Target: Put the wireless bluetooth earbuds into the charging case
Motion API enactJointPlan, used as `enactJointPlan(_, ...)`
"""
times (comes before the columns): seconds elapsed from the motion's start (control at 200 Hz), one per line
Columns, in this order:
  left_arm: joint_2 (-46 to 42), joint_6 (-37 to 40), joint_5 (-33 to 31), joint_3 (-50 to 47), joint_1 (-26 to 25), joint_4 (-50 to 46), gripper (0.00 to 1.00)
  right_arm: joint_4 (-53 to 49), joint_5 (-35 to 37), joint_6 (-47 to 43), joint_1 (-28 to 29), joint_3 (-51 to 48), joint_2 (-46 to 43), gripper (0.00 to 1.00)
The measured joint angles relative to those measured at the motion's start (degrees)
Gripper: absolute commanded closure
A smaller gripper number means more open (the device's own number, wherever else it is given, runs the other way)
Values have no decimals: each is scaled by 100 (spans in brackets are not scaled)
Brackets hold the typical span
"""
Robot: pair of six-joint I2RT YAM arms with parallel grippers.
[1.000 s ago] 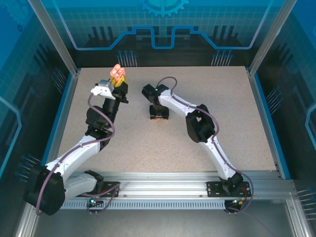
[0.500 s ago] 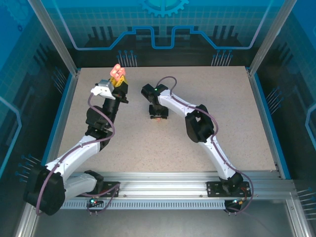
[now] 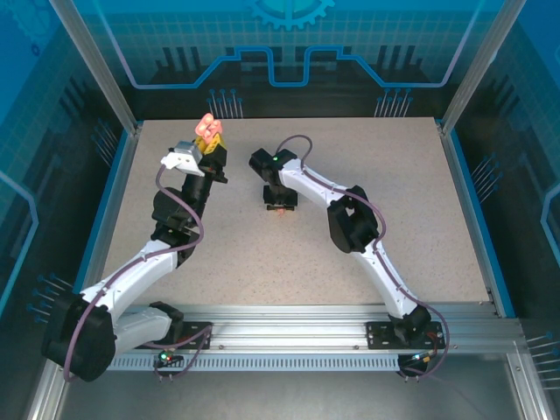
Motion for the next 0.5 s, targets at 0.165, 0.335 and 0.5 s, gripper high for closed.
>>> enactJointPlan(0.165,0,0,0,0,0,0,100,2,101,0,37,-2,0,65)
enactJointPlan(0.335,0,-2,0,0,0,0,100,24,142,2,70,-2,0,69)
enactJointPlan(0.5,0,-2,0,0,0,0,100,33,142,2,74,-4,0,70)
